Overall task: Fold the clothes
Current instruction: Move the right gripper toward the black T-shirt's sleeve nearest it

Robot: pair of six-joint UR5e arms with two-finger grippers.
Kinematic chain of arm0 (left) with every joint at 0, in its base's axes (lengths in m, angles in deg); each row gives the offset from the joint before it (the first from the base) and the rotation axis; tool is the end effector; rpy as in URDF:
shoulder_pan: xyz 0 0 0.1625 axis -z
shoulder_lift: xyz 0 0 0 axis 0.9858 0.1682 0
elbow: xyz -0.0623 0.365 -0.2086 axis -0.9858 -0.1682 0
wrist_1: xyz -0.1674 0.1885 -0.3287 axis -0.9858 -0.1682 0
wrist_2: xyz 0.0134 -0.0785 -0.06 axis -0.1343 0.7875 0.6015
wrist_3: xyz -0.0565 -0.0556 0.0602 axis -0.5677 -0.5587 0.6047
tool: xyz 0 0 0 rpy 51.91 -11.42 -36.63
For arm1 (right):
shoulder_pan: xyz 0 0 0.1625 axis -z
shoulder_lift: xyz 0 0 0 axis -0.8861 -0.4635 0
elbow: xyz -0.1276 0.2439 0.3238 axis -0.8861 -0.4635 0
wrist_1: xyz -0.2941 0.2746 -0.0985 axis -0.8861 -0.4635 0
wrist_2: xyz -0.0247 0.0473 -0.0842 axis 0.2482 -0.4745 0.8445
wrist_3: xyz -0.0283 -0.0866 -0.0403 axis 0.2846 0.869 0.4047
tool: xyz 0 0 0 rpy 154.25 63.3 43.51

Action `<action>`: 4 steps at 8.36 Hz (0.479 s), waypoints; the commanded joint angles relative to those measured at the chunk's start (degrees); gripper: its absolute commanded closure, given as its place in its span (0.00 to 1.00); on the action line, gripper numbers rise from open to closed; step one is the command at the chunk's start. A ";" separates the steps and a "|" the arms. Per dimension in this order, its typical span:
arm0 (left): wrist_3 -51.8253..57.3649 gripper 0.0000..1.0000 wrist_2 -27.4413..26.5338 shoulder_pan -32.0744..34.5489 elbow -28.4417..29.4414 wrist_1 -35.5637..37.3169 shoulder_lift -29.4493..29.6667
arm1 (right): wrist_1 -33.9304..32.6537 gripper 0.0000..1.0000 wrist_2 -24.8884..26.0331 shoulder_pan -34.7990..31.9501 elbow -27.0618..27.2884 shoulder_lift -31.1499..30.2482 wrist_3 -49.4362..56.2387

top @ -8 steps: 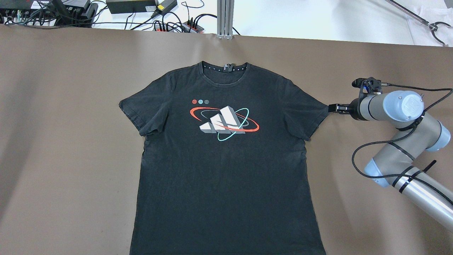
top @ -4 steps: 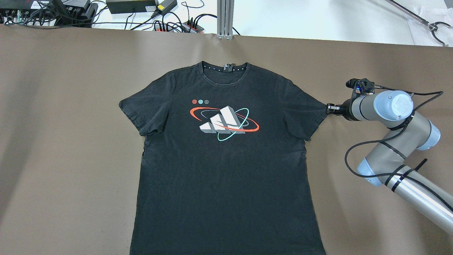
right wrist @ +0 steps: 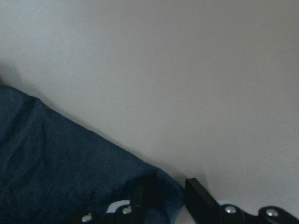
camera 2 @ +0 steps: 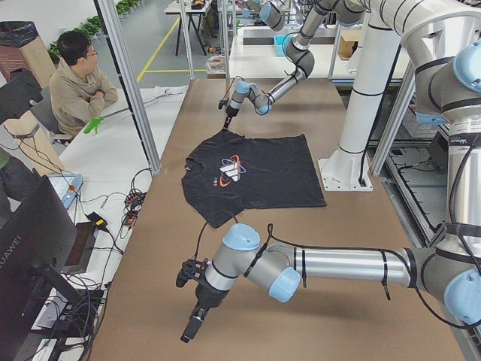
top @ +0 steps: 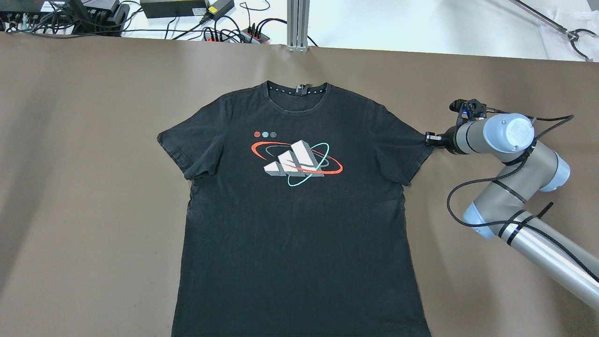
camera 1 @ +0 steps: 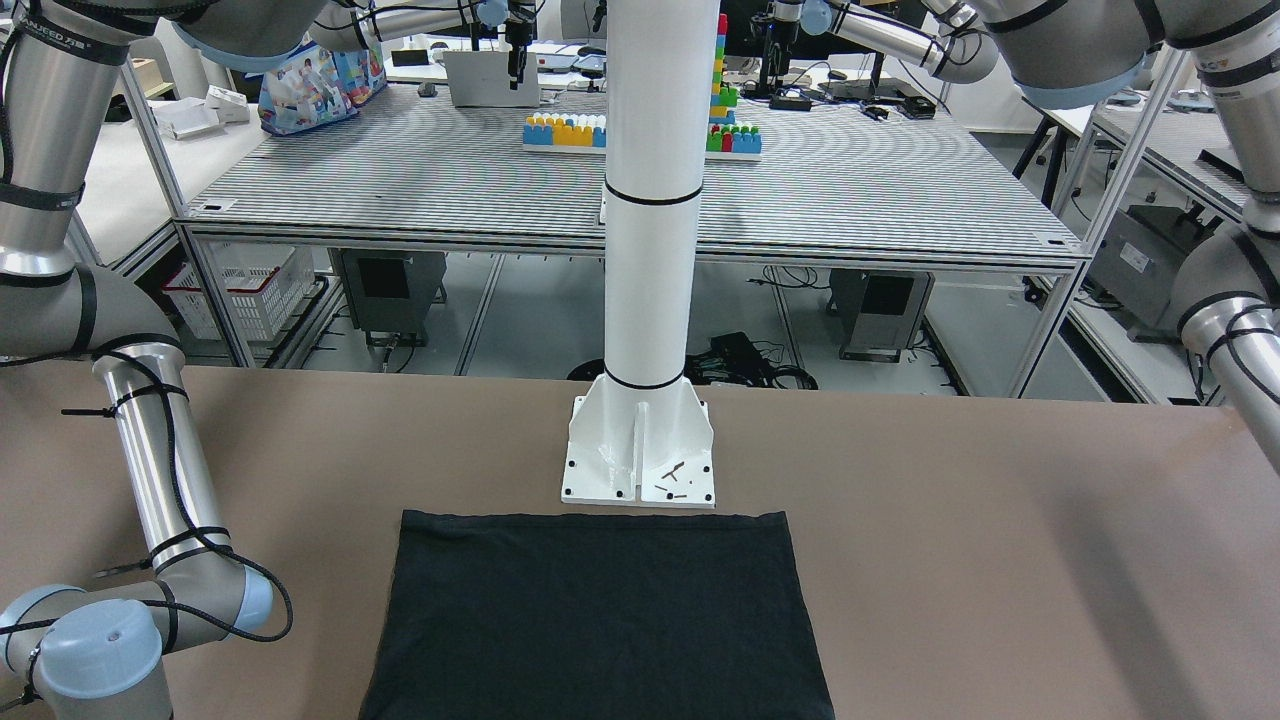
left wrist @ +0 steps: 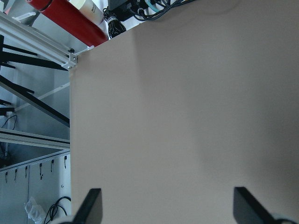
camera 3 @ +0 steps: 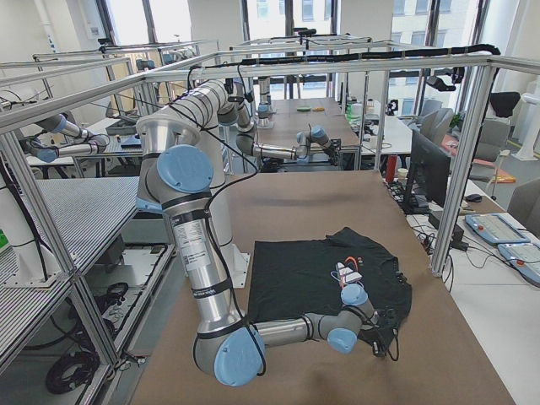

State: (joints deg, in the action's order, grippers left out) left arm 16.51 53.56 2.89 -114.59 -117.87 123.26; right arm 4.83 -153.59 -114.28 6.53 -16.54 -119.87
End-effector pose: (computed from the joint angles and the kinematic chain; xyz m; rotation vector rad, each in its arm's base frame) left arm -0.0447 -0.5664 0.6081 0.5304 0.2974 0.0084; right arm -0.3466 -0.6176 0.5000 0.3850 -0.8617 0.3142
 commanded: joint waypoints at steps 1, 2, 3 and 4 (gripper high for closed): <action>-0.05 0.00 0.08 0.02 -0.05 -0.02 0.01 | 0.17 0.99 -0.16 -0.23 -0.48 0.88 0.23; -0.05 0.00 0.08 -0.07 -0.05 0.07 0.01 | 0.34 1.00 -0.77 -0.32 0.04 0.79 0.75; -0.05 0.00 0.08 -0.07 -0.05 0.07 0.01 | 0.43 1.00 -2.52 -0.49 1.27 0.35 0.76; -0.14 0.00 0.08 -0.07 -0.14 -0.02 0.01 | 0.43 1.00 -3.84 -0.41 2.41 0.35 0.58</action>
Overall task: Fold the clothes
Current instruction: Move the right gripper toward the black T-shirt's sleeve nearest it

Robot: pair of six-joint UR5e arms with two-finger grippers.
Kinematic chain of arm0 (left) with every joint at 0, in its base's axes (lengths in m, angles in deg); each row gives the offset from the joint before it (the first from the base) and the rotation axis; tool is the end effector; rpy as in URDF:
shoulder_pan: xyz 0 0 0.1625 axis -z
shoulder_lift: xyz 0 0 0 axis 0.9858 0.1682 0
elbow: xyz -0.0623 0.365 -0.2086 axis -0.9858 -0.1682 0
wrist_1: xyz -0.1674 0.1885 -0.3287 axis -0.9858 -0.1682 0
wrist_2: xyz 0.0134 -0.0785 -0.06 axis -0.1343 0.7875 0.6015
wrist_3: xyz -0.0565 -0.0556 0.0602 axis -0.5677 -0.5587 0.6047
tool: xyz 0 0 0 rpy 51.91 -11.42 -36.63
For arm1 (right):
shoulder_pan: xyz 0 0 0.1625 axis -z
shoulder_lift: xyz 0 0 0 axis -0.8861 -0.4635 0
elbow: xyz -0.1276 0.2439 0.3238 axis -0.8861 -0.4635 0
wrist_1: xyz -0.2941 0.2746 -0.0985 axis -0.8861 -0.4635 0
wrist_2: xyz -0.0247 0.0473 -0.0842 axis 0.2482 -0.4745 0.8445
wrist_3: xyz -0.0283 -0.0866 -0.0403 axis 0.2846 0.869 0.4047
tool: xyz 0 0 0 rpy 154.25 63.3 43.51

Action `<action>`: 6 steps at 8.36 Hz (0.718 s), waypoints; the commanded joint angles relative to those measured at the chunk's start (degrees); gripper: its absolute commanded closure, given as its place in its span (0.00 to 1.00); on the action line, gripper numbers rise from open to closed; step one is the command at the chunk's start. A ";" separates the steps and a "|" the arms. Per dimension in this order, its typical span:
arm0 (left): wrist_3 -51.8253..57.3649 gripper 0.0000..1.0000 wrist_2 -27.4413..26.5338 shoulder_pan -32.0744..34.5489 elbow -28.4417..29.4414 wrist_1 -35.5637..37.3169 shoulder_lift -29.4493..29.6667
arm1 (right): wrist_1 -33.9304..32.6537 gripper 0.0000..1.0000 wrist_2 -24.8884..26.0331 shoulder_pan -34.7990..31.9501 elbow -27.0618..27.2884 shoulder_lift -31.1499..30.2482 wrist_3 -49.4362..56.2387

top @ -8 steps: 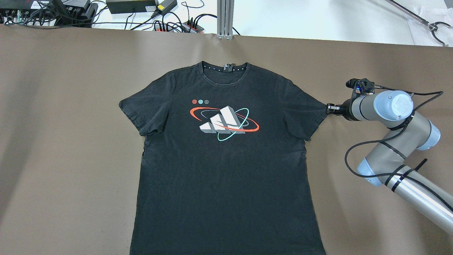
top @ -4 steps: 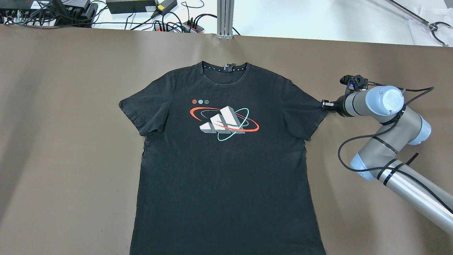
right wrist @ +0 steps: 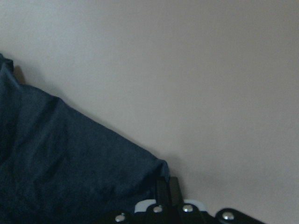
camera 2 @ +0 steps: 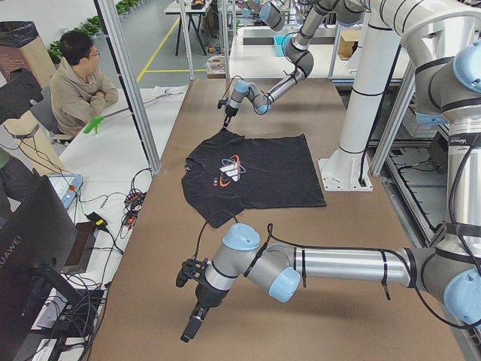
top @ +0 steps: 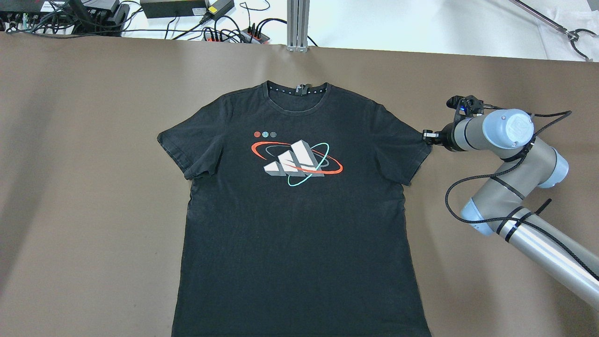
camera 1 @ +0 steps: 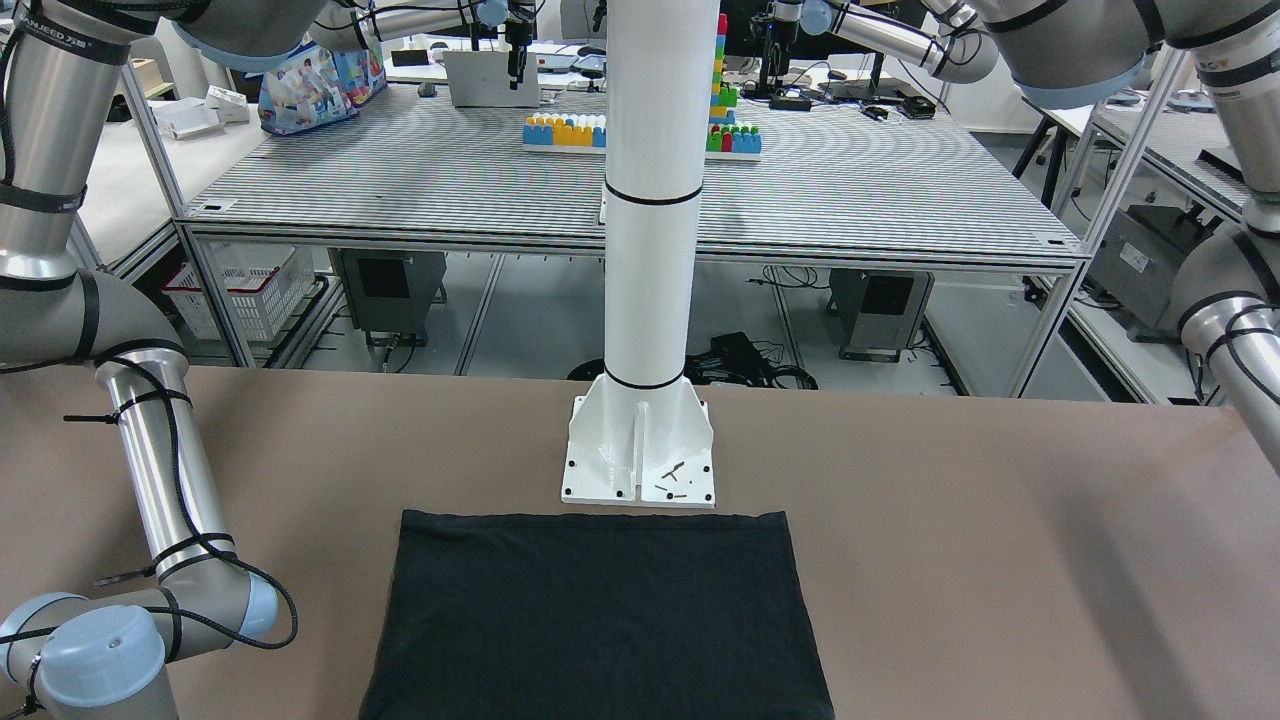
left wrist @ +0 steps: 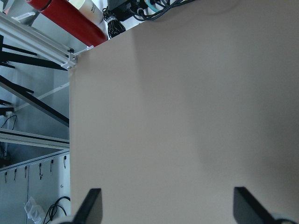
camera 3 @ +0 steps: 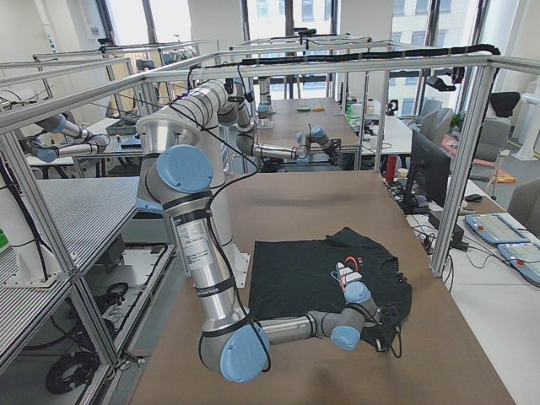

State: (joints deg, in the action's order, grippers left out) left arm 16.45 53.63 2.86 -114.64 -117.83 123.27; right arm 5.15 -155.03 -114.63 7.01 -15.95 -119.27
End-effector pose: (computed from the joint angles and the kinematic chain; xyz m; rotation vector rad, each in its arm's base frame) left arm -0.0443 -0.5665 0.6076 0.5303 0.2990 0.0083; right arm -0.3461 -0.6200 0.4872 0.3891 -0.8899 0.2932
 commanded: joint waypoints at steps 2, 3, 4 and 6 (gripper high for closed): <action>-0.08 0.00 0.01 -0.03 -0.09 -0.06 0.00 | -0.59 1.00 -2.68 -0.06 7.27 -1.82 -0.45; -0.08 0.00 0.01 -0.03 -0.09 0.02 0.00 | -0.86 1.00 -3.55 0.03 11.04 -3.57 -0.54; -0.08 0.00 0.01 -0.03 -0.09 0.03 0.09 | -1.99 1.00 -4.77 0.29 13.95 -4.19 -0.71; -0.08 0.00 0.10 -0.03 -0.09 0.03 0.44 | -6.30 1.00 -3.65 4.05 14.69 -2.10 -3.59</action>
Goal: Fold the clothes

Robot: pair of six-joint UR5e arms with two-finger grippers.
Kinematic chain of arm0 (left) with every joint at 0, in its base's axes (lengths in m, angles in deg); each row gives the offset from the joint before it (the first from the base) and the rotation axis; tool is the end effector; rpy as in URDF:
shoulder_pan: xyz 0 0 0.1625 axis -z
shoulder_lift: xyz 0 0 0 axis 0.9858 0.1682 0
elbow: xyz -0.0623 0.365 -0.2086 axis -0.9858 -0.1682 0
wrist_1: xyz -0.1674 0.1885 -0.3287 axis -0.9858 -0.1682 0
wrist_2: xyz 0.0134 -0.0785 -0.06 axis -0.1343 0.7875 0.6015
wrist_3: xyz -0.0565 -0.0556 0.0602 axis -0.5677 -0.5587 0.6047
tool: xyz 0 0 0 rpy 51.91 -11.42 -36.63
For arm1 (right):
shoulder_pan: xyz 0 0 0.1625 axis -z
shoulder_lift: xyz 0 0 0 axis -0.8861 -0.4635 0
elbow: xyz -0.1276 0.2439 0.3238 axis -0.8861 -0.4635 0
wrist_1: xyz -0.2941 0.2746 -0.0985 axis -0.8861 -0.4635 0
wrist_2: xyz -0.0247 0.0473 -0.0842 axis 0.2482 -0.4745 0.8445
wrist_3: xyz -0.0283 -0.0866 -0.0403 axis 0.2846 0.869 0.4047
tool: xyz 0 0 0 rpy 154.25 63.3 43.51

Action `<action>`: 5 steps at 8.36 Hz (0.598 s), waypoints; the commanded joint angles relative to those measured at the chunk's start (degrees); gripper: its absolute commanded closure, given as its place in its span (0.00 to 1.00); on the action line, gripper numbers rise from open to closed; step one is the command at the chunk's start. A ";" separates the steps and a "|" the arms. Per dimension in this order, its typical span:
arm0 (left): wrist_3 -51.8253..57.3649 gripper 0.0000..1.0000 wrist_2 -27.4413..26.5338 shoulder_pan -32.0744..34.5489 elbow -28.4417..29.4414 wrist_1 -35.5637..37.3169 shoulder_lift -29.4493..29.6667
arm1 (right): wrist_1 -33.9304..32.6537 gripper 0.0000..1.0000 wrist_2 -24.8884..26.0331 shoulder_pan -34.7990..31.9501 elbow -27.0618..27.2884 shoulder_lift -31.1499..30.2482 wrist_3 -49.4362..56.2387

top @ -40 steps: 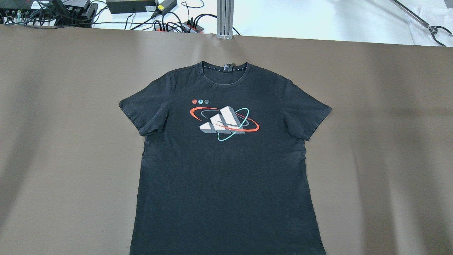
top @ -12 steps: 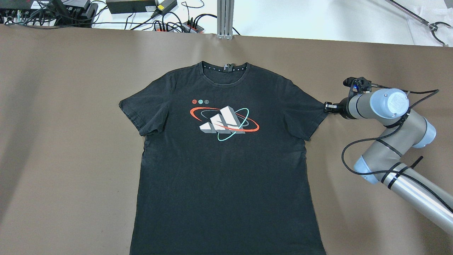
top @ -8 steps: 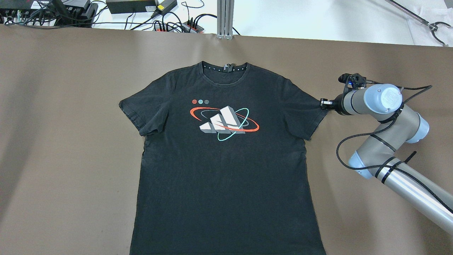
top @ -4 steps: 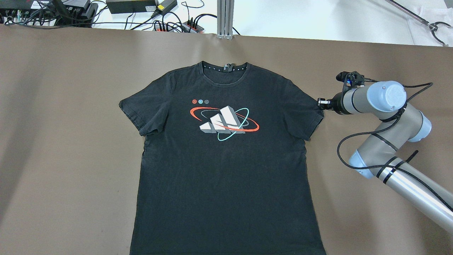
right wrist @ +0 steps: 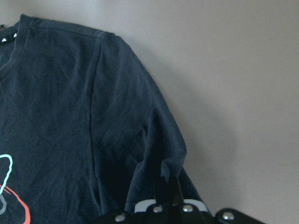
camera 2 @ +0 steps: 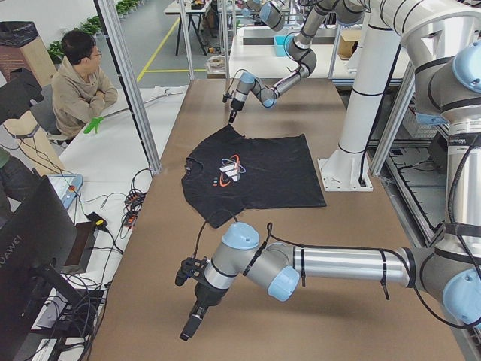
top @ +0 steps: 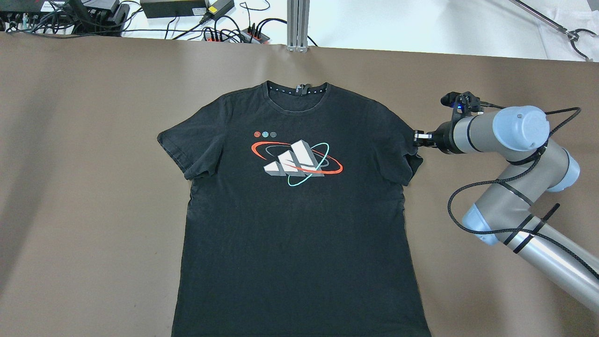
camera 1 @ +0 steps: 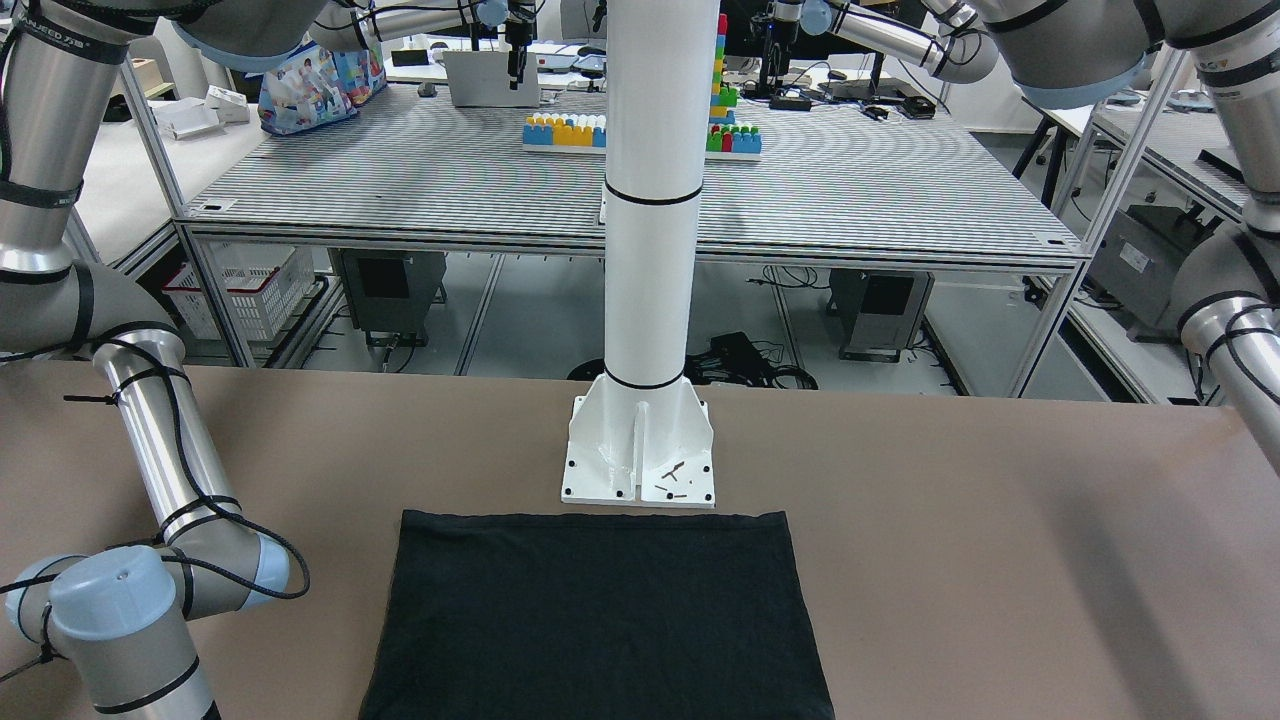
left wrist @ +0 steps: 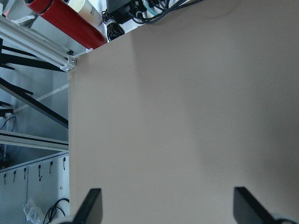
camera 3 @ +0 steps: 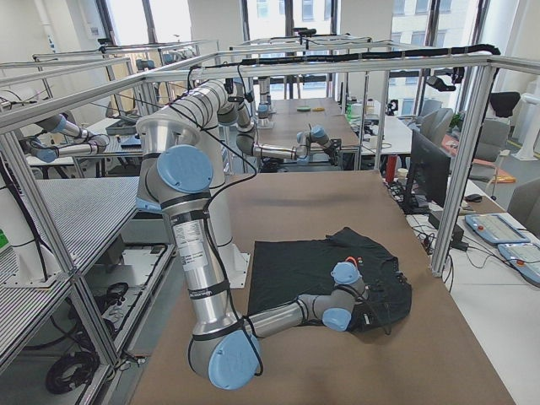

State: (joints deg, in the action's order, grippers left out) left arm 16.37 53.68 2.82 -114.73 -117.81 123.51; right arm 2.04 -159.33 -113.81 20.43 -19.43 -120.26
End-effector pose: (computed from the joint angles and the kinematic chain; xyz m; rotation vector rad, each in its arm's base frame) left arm -0.0435 -0.5683 0.6045 0.5352 0.3011 0.0085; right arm -0.3343 -0.5776 0.4132 0.3957 -1.0220 0.2293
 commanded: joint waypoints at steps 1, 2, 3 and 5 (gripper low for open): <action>0.00 0.00 0.05 -0.09 0.00 0.01 0.29 | -4.94 1.00 3.08 5.52 0.83 4.26 -4.02; -0.09 0.00 0.05 -0.44 0.09 0.01 0.46 | -9.48 1.00 5.46 7.37 0.82 7.68 -4.56; -0.26 0.00 0.05 -1.40 0.44 0.09 0.81 | -12.83 1.00 7.22 8.34 0.82 9.89 -4.56; -1.32 0.00 0.05 -1.58 0.53 0.10 1.08 | -14.53 1.00 7.59 8.44 -0.31 11.58 -4.56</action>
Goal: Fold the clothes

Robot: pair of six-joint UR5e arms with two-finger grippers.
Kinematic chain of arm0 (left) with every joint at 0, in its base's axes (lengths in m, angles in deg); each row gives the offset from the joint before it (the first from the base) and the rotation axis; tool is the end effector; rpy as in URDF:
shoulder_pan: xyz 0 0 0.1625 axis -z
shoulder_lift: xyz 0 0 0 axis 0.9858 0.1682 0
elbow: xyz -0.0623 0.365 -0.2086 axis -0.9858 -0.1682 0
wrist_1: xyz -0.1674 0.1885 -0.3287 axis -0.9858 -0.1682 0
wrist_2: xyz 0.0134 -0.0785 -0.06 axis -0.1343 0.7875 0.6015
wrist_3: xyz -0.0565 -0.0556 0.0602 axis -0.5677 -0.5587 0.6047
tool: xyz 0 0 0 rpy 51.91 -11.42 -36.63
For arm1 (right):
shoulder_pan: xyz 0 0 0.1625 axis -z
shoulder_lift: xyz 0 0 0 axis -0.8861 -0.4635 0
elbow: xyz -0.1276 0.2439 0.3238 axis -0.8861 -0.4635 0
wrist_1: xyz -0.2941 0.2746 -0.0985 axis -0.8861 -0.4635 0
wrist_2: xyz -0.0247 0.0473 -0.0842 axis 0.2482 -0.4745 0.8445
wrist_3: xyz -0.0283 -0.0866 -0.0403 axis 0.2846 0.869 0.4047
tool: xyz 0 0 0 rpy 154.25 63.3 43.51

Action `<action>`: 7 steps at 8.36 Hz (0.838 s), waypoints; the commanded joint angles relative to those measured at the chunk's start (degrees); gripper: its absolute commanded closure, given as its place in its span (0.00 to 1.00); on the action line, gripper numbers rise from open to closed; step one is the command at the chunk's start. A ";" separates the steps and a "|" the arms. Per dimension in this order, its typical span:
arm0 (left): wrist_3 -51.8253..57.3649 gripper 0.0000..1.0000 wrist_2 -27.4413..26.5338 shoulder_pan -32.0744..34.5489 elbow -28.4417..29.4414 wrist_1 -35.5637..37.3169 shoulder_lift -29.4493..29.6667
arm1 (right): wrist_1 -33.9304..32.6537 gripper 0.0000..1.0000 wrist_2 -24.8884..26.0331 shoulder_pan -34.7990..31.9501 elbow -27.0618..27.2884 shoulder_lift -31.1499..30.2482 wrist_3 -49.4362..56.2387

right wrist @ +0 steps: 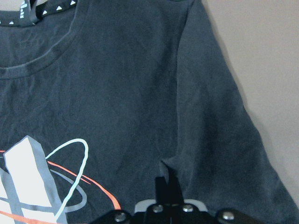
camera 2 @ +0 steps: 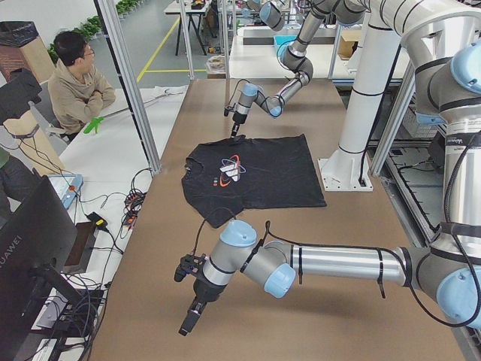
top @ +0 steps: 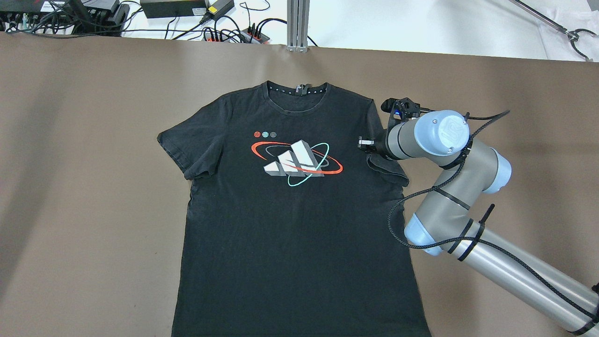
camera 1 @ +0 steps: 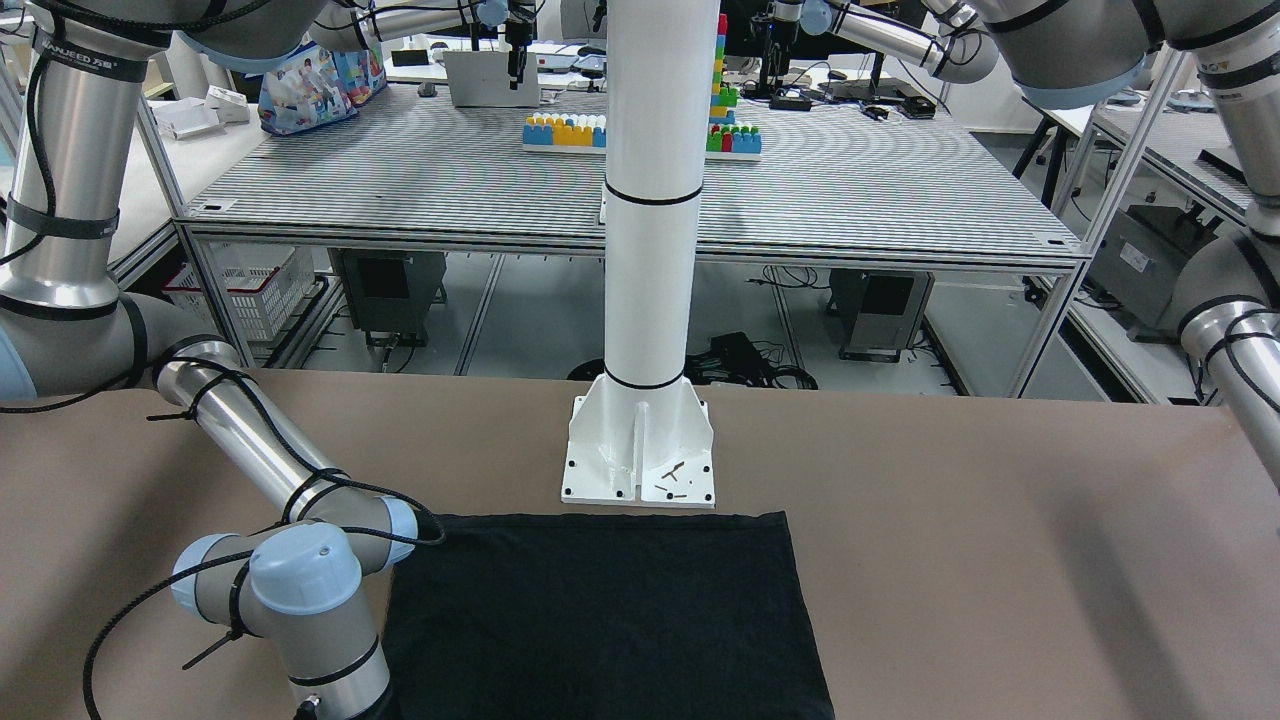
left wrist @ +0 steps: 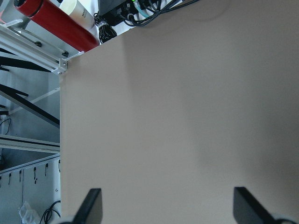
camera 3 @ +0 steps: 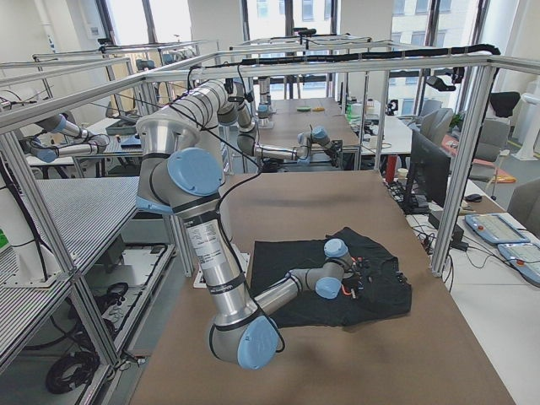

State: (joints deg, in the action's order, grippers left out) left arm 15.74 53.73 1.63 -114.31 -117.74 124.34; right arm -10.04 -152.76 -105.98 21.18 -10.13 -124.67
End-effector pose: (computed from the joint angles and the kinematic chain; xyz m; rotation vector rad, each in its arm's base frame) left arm -0.0308 -0.5753 0.6004 0.5360 0.3112 0.0189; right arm -0.4329 -0.5637 0.3255 0.3562 -0.9808 0.2445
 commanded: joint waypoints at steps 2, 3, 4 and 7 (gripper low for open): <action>-0.69 0.00 0.00 -0.39 0.02 0.02 0.25 | -2.10 1.00 1.11 0.62 -6.39 6.12 0.03; -0.69 0.00 0.00 -0.39 0.02 0.02 0.25 | -2.36 1.00 1.20 0.71 -7.64 7.54 -0.06; -0.69 0.00 0.00 -0.39 0.10 0.02 0.25 | -2.36 1.00 1.20 0.71 -8.35 8.34 -0.06; -0.78 0.00 0.00 -0.83 0.19 0.02 0.25 | -2.36 0.78 1.20 0.62 -8.27 8.79 -0.76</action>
State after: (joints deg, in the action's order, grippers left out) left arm 14.98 53.73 1.07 -114.16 -117.75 124.59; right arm -12.40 -151.57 -105.34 13.04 -1.76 -124.79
